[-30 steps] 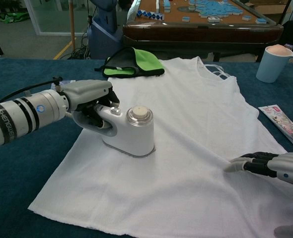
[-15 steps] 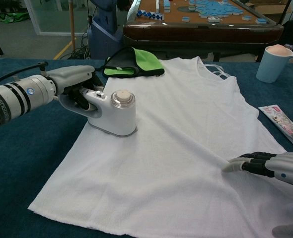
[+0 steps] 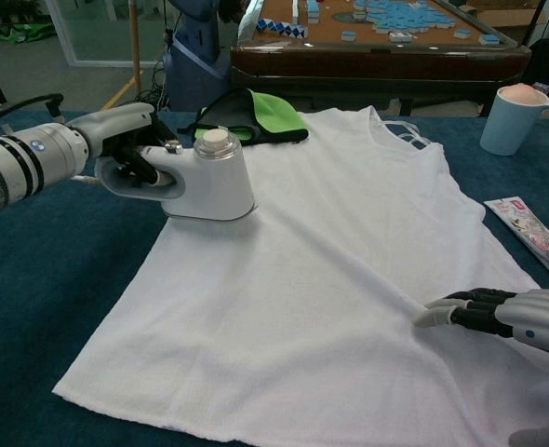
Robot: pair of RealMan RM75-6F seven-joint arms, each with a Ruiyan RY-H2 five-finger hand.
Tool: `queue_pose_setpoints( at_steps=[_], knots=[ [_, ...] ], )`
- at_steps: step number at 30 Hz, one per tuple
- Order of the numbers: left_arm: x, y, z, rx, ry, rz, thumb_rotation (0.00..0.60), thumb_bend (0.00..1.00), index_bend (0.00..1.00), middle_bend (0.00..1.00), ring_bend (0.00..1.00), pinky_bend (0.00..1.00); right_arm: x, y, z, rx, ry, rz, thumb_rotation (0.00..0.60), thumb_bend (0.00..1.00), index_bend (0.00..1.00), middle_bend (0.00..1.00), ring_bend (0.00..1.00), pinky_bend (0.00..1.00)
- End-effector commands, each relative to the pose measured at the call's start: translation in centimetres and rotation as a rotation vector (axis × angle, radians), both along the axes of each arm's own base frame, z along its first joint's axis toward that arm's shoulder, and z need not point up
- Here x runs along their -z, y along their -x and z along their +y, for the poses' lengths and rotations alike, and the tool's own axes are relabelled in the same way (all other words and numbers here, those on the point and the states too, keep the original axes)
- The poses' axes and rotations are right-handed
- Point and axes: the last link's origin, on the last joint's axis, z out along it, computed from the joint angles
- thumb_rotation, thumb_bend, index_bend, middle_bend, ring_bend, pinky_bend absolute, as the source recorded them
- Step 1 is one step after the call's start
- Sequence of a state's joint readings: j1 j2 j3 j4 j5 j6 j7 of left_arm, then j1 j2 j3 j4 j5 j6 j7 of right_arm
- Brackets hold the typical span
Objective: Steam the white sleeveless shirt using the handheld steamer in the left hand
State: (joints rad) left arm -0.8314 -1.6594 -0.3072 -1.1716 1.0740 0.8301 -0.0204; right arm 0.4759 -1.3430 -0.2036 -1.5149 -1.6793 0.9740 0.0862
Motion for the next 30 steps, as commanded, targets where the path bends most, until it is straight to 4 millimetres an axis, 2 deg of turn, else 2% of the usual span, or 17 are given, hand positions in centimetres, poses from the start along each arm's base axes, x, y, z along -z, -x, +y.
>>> queue_pose_setpoints(
  at_steps=[1, 7, 12, 30],
  knots=[
    [0.5, -0.6, -1.2, 0.037, 0.011, -0.001, 0.6, 0.21, 0.71, 0.8, 0.68, 0.67, 0.0, 0.0, 0.0, 0.0, 0.001, 0.0, 0.589, 0.16, 0.0, 0.08, 0.0, 0.01],
    [2.6, -1.2, -3.2, 0.09, 0.045, 0.036, 0.6, 0.21, 0.71, 0.8, 0.67, 0.67, -0.3, 0.2, 0.2, 0.006, 0.005, 0.003, 0.589, 0.16, 0.0, 0.08, 0.0, 0.01],
    [3.8, -1.3, -3.8, 0.11, 0.064, 0.064, 0.6, 0.21, 0.71, 0.8, 0.67, 0.67, -0.2, 0.3, 0.3, 0.009, 0.004, 0.003, 0.589, 0.16, 0.0, 0.08, 0.0, 0.01],
    [3.8, -0.9, 0.3, 0.063, -0.024, 0.077, 0.6, 0.21, 0.71, 0.79, 0.67, 0.67, -0.2, 0.4, 0.1, 0.02, 0.005, 0.006, 0.589, 0.16, 0.0, 0.08, 0.0, 0.01]
  ],
)
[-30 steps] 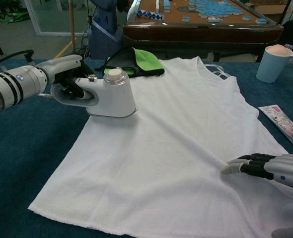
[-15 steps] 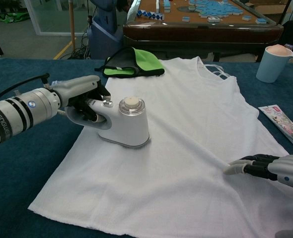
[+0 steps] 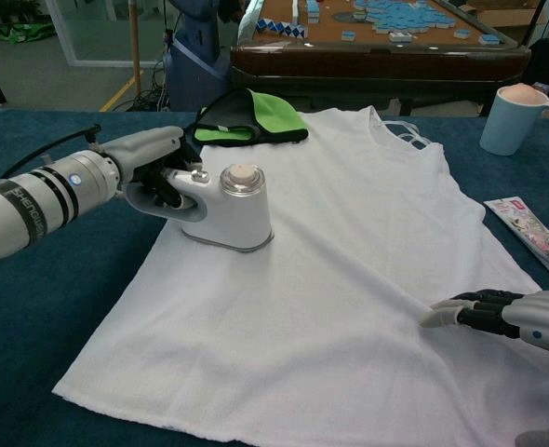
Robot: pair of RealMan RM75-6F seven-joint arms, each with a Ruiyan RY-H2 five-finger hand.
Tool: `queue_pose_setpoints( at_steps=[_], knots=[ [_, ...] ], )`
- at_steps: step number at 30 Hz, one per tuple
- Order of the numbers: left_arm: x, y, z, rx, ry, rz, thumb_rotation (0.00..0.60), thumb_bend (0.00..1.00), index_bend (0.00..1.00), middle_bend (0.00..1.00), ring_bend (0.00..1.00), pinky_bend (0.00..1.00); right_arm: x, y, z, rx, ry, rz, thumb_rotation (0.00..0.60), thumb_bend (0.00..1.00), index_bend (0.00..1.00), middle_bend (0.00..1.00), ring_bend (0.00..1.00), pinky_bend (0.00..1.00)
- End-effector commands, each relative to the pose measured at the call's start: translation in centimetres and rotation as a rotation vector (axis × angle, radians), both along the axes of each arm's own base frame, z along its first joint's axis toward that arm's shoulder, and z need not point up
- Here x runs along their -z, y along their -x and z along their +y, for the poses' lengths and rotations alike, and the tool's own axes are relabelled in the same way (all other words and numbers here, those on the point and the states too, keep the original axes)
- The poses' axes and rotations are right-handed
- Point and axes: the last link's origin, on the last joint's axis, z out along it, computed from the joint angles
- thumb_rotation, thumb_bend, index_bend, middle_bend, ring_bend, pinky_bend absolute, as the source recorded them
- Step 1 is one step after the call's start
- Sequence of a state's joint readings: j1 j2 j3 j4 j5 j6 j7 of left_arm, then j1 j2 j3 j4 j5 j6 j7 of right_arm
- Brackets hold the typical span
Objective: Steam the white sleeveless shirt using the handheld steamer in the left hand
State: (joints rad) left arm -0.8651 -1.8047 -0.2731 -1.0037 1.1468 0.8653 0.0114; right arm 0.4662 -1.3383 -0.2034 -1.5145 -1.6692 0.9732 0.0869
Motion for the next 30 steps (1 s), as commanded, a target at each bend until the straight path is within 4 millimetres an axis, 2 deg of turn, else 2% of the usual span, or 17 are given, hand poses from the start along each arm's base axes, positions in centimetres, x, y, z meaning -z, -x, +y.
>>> queue_pose_setpoints(
  at_steps=[1, 7, 10, 30],
  knots=[
    [0.0, -0.1, 0.9, -0.017, -0.003, -0.018, 0.6, 0.21, 0.71, 0.79, 0.67, 0.67, 0.0, 0.0, 0.0, 0.0, 0.001, 0.001, 0.589, 0.16, 0.0, 0.08, 0.0, 0.01],
    [-0.2, 0.3, 2.1, -0.058, 0.0, -0.037, 0.6, 0.21, 0.71, 0.79, 0.67, 0.67, 0.0, 0.0, 0.0, 0.002, 0.004, 0.003, 0.589, 0.16, 0.0, 0.08, 0.0, 0.01],
    [-0.2, 0.5, 1.9, -0.054, 0.003, -0.032, 0.6, 0.21, 0.71, 0.79, 0.67, 0.67, 0.0, 0.0, 0.0, 0.002, 0.004, 0.004, 0.59, 0.16, 0.0, 0.08, 0.0, 0.01],
    [0.4, 0.0, -3.5, 0.089, 0.082, 0.01, 0.6, 0.2, 0.71, 0.79, 0.67, 0.67, 0.1, 0.1, 0.2, -0.002, -0.008, 0.002, 0.59, 0.16, 0.0, 0.08, 0.0, 0.01]
  ],
)
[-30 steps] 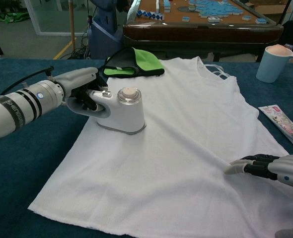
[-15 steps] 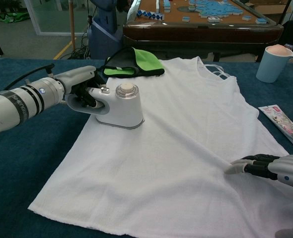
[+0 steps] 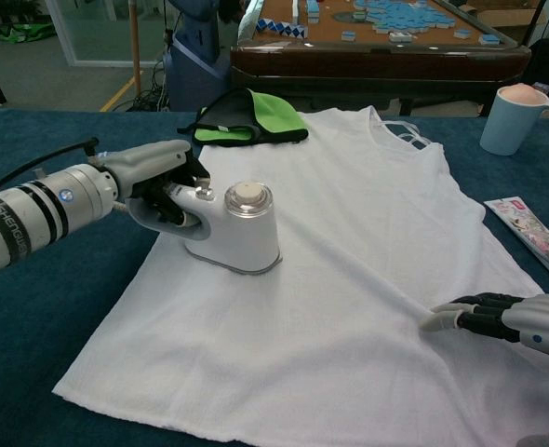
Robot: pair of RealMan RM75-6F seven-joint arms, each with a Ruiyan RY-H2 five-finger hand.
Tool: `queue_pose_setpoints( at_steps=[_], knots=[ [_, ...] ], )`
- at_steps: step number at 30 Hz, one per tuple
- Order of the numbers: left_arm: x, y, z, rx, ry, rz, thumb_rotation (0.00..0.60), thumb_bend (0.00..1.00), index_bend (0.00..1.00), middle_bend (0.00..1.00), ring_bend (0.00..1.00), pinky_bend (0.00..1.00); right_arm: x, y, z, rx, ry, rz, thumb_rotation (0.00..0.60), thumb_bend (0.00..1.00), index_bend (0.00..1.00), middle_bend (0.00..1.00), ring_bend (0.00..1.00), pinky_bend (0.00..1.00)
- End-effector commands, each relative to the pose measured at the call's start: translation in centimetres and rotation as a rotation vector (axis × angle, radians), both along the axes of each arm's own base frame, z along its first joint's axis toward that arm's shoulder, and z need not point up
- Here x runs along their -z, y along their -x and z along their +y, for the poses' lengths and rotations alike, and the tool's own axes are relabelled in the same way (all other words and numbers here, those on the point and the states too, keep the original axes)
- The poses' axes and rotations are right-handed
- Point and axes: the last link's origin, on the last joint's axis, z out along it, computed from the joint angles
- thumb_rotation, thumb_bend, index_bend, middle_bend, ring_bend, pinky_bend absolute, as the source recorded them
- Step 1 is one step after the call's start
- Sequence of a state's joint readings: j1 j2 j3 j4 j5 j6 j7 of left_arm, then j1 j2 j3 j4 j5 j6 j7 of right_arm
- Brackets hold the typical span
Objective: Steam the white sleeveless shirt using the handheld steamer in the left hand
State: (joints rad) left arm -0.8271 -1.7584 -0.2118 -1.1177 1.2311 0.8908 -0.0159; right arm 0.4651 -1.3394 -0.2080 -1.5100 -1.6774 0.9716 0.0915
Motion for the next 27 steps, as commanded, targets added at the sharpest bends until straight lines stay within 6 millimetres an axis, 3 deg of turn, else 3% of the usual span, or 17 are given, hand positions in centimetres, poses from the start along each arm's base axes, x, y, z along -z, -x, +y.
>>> queue_pose_setpoints(
  at_steps=[1, 12, 27],
  knots=[
    [0.0, 0.2, -1.1, 0.02, 0.018, 0.016, 0.6, 0.21, 0.71, 0.79, 0.67, 0.67, 0.0, 0.0, 0.0, 0.001, 0.0, -0.001, 0.589, 0.16, 0.0, 0.08, 0.0, 0.01],
    [0.4, 0.8, -4.0, 0.056, 0.075, 0.045, 0.6, 0.21, 0.71, 0.79, 0.67, 0.67, 0.0, 0.2, 0.3, 0.003, -0.004, -0.001, 0.589, 0.16, 0.0, 0.08, 0.0, 0.01],
    [-1.1, 2.5, -7.0, 0.086, 0.102, 0.068, 0.6, 0.21, 0.7, 0.79, 0.66, 0.67, 0.0, 0.3, 0.5, 0.0, -0.009, -0.001, 0.587, 0.16, 0.0, 0.08, 0.0, 0.01]
  ],
)
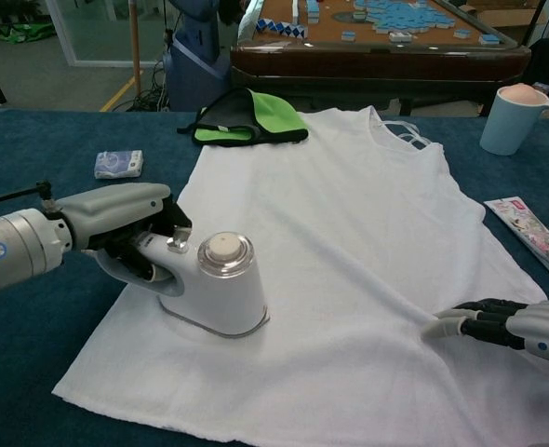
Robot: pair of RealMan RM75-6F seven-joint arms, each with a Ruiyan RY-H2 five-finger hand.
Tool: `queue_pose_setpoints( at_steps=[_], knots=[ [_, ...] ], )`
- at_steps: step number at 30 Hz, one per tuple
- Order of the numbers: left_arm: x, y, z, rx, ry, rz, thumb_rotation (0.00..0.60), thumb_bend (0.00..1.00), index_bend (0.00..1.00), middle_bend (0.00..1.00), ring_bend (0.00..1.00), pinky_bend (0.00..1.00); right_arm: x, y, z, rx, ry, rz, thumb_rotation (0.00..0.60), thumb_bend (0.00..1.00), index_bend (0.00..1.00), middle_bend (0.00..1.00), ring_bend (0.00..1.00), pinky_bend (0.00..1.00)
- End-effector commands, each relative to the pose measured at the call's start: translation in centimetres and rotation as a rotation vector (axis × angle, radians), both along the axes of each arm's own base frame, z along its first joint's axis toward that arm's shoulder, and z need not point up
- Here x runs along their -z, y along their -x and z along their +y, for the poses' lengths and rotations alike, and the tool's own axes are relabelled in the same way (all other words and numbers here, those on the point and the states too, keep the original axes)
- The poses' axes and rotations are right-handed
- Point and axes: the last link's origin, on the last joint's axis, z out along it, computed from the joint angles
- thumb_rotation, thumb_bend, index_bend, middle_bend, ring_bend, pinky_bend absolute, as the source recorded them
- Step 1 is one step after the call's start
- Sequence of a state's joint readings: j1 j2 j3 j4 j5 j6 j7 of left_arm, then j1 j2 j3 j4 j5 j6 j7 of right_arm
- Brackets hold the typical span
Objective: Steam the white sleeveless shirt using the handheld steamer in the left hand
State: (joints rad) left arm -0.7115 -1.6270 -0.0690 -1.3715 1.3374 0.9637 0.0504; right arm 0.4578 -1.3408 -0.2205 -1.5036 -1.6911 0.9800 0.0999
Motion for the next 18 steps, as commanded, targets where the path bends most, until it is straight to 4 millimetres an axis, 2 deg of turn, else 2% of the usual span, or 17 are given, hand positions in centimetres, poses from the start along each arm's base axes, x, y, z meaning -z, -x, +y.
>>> queue_pose_setpoints(
  at_steps=[1, 13, 18],
  knots=[
    [-0.2, 0.4, -0.6, 0.011, 0.003, 0.013, 0.6, 0.2, 0.7, 0.79, 0.66, 0.67, 0.0, 0.0, 0.0, 0.0, 0.0, 0.0, 0.587, 0.16, 0.0, 0.08, 0.0, 0.01],
    [-1.2, 1.6, -3.0, 0.055, 0.015, 0.057, 0.6, 0.21, 0.7, 0.78, 0.66, 0.67, -0.2, 0.0, 0.4, -0.002, 0.002, 0.0, 0.589, 0.16, 0.0, 0.08, 0.0, 0.01],
    [-2.4, 1.8, -3.9, 0.068, 0.008, 0.054, 0.6, 0.21, 0.7, 0.78, 0.66, 0.67, -0.7, -0.2, 0.3, -0.005, 0.018, -0.011, 0.59, 0.16, 0.0, 0.08, 0.0, 0.01]
  ],
)
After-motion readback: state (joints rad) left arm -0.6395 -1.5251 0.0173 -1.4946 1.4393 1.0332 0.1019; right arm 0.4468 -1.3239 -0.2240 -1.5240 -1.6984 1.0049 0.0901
